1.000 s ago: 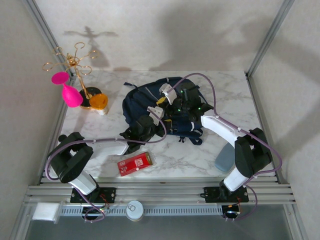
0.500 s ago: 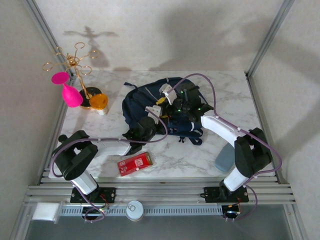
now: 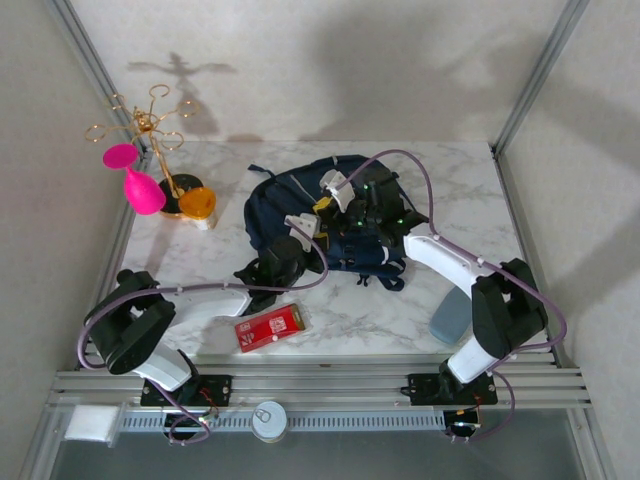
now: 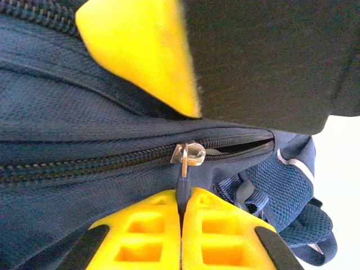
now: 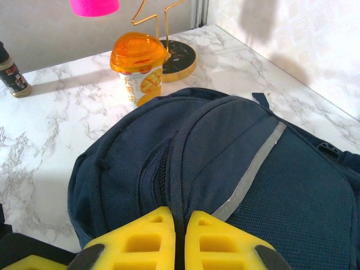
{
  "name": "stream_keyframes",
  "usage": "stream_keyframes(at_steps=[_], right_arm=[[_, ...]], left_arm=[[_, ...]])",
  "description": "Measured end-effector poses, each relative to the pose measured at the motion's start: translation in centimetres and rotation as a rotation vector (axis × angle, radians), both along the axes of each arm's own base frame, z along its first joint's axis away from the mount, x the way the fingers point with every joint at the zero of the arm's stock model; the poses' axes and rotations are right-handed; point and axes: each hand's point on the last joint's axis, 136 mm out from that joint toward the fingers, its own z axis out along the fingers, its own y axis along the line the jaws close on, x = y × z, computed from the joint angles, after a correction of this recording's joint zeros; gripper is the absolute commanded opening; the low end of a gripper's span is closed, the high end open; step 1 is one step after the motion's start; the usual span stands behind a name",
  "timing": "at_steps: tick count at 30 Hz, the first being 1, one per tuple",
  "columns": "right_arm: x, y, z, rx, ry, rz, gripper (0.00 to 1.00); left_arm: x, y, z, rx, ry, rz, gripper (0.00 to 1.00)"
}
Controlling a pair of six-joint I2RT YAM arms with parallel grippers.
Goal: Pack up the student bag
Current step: Unzip the student bag at the center of the table.
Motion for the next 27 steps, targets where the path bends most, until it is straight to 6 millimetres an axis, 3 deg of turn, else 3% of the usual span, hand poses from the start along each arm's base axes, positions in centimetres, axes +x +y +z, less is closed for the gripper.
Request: stream_keyframes(at_steps=[5,9,11,17,19,22,27], right_arm=[[-0.1,-0.2,0.2,-0.002,-0.001,-0.005,0.03],[-0.5,-0.3,0.2,0.021,0.026,-0.015,0.42],[-1.3,-0.6,1.0,0.055,0.027,-0.015,0.55],[-4.8,-2.5,5.7,0.221,0.063,-0.041,0.60],[-5.7,-3.3,5.9,0.277,0.137,-0.086,0.68],[-5.7,-5.0,3.9,0.353,0.347,-0.245,0.67],[-5.3,-7.4,-1.7,0.458,0.735,-0.555,0.73]], left_arm=[[0.1,1.2,-0.1,0.013,0.022,-0.012,0.00],[0.1,1.1,-0.2,0.000,0.042,-0.050,0.00],[0.1,1.3,-0.6,0.001,0.058,-0.048,0.00],[0.1,1.5,-1.0,-0.007,0.089,-0.046,0.00],[0.0,1.5,-1.2,-0.010,0.098,-0.045,0.00],[0.0,1.5,-1.2,-0.015,0.105,-0.046,0.00],[-0.1,1.5,-1.4,-0.013,0.110,-0.045,0.00]])
